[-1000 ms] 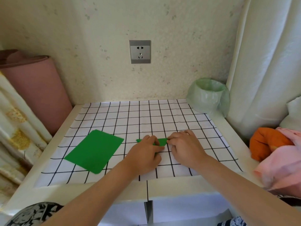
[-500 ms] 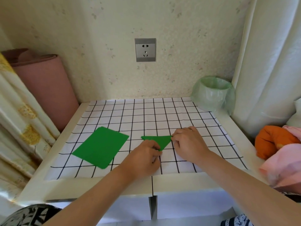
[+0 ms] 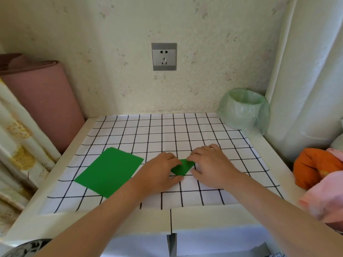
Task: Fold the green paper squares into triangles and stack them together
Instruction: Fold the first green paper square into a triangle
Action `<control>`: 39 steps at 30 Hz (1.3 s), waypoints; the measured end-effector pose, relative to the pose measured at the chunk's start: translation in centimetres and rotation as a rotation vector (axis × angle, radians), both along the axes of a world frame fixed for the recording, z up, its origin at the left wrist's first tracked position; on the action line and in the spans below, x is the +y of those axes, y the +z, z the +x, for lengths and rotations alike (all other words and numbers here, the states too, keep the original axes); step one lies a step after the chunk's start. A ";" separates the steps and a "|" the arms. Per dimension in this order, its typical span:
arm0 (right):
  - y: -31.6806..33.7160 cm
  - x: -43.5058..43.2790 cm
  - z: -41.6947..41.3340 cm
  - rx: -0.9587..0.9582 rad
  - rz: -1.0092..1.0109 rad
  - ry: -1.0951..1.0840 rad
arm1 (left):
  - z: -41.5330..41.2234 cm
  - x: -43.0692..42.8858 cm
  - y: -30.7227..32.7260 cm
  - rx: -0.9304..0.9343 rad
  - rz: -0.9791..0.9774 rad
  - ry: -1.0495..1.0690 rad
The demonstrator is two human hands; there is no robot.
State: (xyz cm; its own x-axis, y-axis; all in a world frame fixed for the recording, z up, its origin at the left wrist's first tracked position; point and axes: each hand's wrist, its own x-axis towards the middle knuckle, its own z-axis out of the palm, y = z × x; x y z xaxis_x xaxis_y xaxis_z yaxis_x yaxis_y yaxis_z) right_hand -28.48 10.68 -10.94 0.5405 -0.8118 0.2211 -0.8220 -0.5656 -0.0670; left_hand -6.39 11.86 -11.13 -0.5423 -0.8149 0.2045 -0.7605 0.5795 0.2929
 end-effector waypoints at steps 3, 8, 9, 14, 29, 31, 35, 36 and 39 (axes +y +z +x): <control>0.4 -0.3 0.5 -0.070 0.110 0.087 | 0.4 -0.5 0.1 0.057 0.014 -0.013; 1.7 -0.5 1.9 -0.450 0.290 -0.036 | 1.1 -0.9 2.4 0.375 0.365 0.086; 2.4 -0.6 2.0 -0.541 0.352 -0.084 | 1.4 -1.1 2.8 0.433 0.412 0.114; 4.5 -1.5 1.8 -0.786 0.522 -0.230 | 3.0 -1.9 4.4 0.773 0.681 0.263; 5.3 -1.7 2.8 -0.904 0.781 -0.305 | 4.7 -2.0 6.5 0.561 1.044 0.233; 5.4 -1.5 3.2 -0.866 0.814 -0.273 | 3.8 -2.0 6.4 0.624 0.899 0.256; 5.8 -1.3 3.8 -0.819 0.874 -0.238 | 2.2 -1.7 6.3 0.725 0.773 0.264; 5.9 -1.3 3.9 -0.816 0.877 -0.242 | 2.1 -1.7 6.3 0.736 0.765 0.281; 6.0 -1.3 4.1 -0.828 0.844 -0.269 | 2.1 -1.8 6.5 0.753 0.760 0.322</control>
State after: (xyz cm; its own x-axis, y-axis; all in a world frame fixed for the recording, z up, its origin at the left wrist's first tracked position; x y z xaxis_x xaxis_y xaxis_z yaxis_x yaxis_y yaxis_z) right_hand -24.35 9.40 -4.97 0.2781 -0.9318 -0.2331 -0.4401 0.0920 -0.8932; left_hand -4.26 10.05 -4.64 -0.2308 -0.9480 -0.2192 -0.3219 -0.1382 0.9366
